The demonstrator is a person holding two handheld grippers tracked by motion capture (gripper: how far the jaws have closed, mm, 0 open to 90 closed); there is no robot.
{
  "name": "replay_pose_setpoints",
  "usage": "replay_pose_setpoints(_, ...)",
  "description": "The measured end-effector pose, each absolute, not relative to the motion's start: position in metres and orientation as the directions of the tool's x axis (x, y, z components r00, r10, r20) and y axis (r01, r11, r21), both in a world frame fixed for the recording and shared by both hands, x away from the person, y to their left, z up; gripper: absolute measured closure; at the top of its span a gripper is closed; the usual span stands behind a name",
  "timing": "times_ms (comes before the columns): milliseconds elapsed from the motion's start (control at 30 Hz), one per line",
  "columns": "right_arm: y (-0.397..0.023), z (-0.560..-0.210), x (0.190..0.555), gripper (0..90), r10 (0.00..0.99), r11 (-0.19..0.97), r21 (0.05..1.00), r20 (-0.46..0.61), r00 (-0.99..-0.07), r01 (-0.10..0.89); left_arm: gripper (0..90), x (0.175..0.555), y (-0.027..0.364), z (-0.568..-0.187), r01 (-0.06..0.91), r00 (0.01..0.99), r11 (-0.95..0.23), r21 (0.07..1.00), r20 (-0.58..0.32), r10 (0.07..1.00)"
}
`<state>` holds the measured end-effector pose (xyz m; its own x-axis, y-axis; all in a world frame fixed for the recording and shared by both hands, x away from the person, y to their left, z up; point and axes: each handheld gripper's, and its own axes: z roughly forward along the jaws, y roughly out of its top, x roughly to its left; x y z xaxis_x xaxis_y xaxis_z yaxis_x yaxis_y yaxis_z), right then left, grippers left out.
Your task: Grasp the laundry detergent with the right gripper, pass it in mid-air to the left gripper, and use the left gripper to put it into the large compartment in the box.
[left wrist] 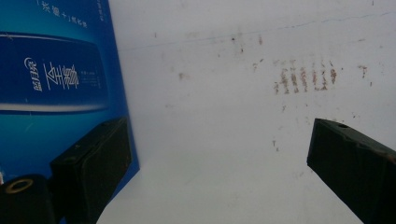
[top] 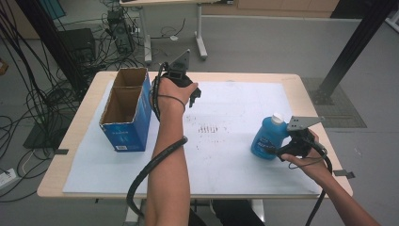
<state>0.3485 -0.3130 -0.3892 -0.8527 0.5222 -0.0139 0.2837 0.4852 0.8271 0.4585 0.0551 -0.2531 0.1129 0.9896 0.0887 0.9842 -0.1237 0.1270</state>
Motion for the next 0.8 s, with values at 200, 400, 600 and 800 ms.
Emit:
replay_pose_setpoints(200, -0.3126, -0.3919, 0.3501, 4.0, 0.521, 0.481, 0.827, -0.002, -0.854, 0.292, 7.1, 0.4581, 0.0558, -0.2529, 0.984, 0.113, -0.124, 0.127, 0.09, 0.989)
replay_pose_setpoints(400, -0.3134, -0.3927, 0.3516, 7.6, 0.523, 0.474, 0.831, 0.0, -0.853, 0.29, 7.2, 0.458, 0.0561, -0.2539, 0.984, 0.117, -0.128, 0.123, 0.089, 0.989)
replay_pose_setpoints(600, -0.3122, -0.3956, 0.3523, 12.5, 0.523, 0.474, 0.832, -0.002, -0.852, 0.289, 7.2, 0.4582, 0.057, -0.2541, 0.985, 0.116, -0.126, 0.121, 0.09, 0.989)
replay_pose_setpoints(800, -0.313, -0.398, 0.3535, 21.8, 0.523, 0.469, 0.834, 0.003, -0.852, 0.291, 7.2, 0.458, 0.0581, -0.2543, 0.984, 0.119, -0.129, 0.124, 0.09, 0.989)
